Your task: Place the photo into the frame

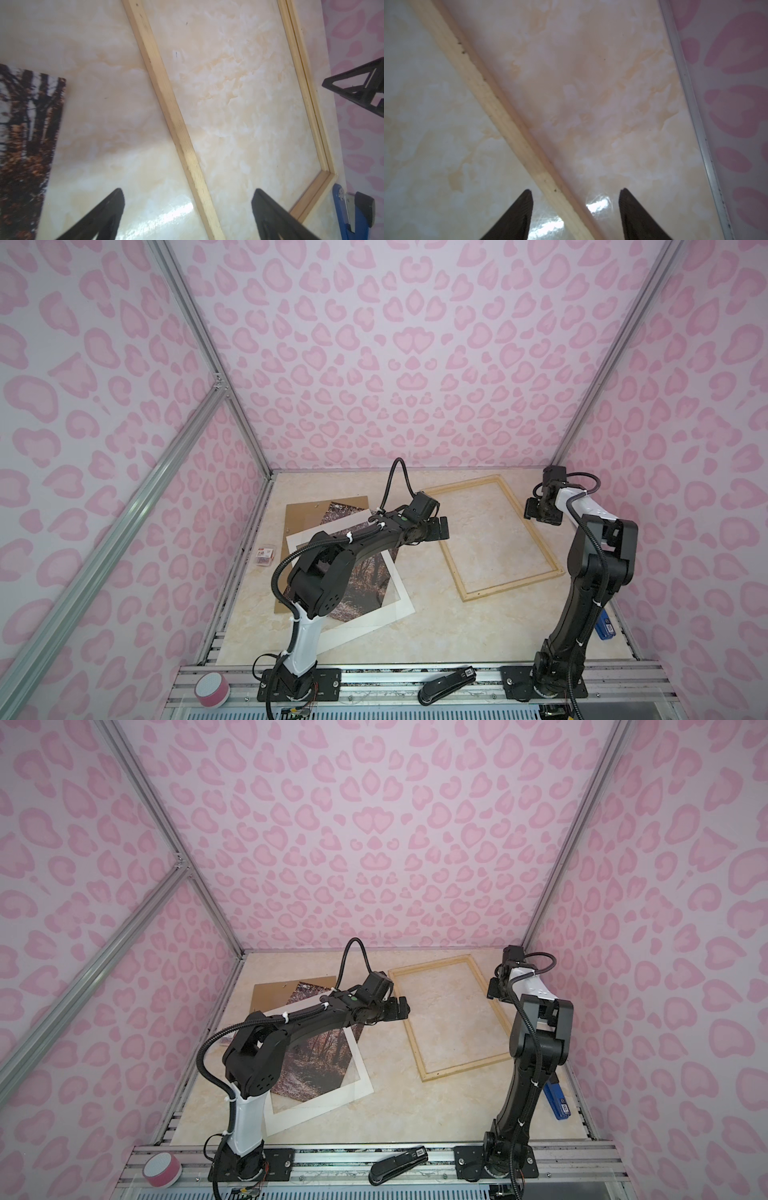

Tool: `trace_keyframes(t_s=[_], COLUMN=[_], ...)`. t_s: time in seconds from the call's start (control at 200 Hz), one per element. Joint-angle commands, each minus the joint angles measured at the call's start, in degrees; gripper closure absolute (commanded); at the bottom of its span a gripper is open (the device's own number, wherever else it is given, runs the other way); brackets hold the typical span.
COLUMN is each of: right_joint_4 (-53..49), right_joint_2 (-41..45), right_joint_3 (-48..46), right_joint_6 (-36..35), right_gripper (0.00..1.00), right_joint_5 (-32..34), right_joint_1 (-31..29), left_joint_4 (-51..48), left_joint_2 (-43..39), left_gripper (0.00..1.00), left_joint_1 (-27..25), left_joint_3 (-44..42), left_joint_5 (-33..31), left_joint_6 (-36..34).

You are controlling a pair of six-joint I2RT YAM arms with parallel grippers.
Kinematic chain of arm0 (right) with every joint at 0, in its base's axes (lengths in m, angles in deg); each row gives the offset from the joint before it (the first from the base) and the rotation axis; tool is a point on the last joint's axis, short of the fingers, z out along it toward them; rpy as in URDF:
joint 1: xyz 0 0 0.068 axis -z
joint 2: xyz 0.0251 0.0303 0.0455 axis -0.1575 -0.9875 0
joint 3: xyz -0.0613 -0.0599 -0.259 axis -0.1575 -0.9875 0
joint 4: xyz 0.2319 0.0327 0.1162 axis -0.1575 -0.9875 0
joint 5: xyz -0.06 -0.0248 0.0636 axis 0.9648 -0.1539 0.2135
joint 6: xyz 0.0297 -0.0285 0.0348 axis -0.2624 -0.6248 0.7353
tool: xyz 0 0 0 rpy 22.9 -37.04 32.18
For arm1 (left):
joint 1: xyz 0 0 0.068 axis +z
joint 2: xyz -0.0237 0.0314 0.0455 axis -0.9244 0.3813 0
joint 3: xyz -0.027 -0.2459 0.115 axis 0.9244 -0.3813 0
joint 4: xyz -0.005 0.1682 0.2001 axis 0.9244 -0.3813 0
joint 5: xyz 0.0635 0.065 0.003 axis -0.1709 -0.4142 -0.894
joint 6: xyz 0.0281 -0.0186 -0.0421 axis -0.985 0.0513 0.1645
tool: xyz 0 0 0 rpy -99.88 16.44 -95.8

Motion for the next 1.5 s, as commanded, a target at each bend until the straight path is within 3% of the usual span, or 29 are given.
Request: trace_keyframes(t_s=[0.0,0.315,0.495,0.91,1.494], right_joint_4=[-1.25,1.65,3.07,5.25,5.37], right_joint_2=[-1.44,-1.09,0.83,7.31,15.31], right_joint_3=[0.20,-4.87,-9.18,-17.46,-27.35], right_joint_6=[-0.97,-0.07,0.75,1.97,2.36], right_gripper=[0.34,0.37,0.45,0.51,0.72], right_joint_5=[-5.41,-15.11,-17.49,-17.92,-17.30], right_joint_1=[1.32,4.69,4.87,4.81,2.28], left_joint_4=[0.70,2.75,2.91,2.21,-0.01], left_joint_2=[2.62,5.92,6.63,6.91,5.28], left_gripper=[0.00,0.08,0.13,0.19,0.38], left_joint_1=[-0.55,-0.79,-0.81,-0.80,-0.90], left_joint_3=[2.01,2.87,3.14,2.68,-0.49], left_joint_5=[3.32,5.38,5.57,4.53,2.54], left_joint_6=[0.20,-0.50,-1.11,-3.29,-5.86])
